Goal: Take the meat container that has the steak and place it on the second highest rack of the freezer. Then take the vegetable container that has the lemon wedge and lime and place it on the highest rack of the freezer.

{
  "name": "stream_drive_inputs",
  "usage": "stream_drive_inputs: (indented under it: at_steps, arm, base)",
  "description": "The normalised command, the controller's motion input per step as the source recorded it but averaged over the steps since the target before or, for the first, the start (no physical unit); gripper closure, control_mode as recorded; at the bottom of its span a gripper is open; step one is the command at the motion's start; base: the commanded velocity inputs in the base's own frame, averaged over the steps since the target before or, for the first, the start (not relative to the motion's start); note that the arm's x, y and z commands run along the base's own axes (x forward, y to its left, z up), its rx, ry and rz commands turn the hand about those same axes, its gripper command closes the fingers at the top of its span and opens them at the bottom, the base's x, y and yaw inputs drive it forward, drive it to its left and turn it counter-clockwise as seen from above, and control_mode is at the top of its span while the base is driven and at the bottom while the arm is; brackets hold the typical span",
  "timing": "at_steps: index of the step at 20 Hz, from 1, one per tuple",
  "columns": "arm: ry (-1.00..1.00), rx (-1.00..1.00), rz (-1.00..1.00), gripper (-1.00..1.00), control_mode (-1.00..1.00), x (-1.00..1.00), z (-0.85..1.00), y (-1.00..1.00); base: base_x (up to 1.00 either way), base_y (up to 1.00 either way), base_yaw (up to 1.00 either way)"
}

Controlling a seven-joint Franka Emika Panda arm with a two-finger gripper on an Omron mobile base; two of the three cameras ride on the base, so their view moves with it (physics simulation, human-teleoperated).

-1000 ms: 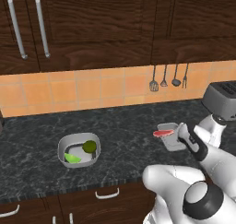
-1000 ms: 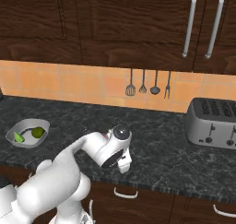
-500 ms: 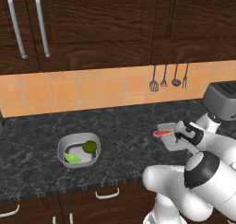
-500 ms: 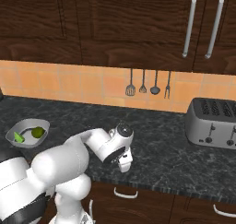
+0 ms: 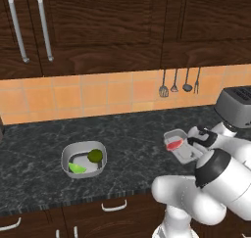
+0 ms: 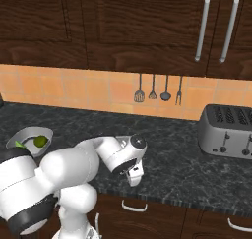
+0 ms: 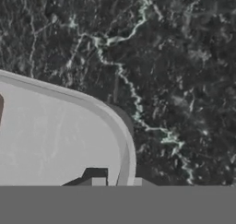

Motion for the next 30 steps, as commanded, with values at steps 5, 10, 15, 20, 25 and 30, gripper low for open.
stream_drive_inputs:
  at_steps: [5,10,15,20,25,30]
  arm:
    - [-0.08,-0.02,0.00,1.00,-1.00,-0.17,0.46,0.00]
    - [-0.08,-0.01,-0.02,1.00,-1.00,-0.16,0.59,0.01]
    - [-0.01,0.02,0.00,1.00,-1.00,-0.39,0.23,0.00]
    - [-0.12,0.00,0.00,1.00,-1.00,-0.49,0.49,0.00]
    - [-0.05,0.00,-0.01,1.00,-1.00,-0.31,0.66,0.00]
    - [0.00,0.01,-0.01,1.00,-1.00,-0.53,0.37,0.00]
  base:
    - [0.00,0.00,0.00]
    - [0.00,0.00,0.00]
    - [0.00,0.00,0.00]
    - [0.00,0.00,0.00]
    - [0.00,0.00,0.00]
    - [0.00,0.00,0.00]
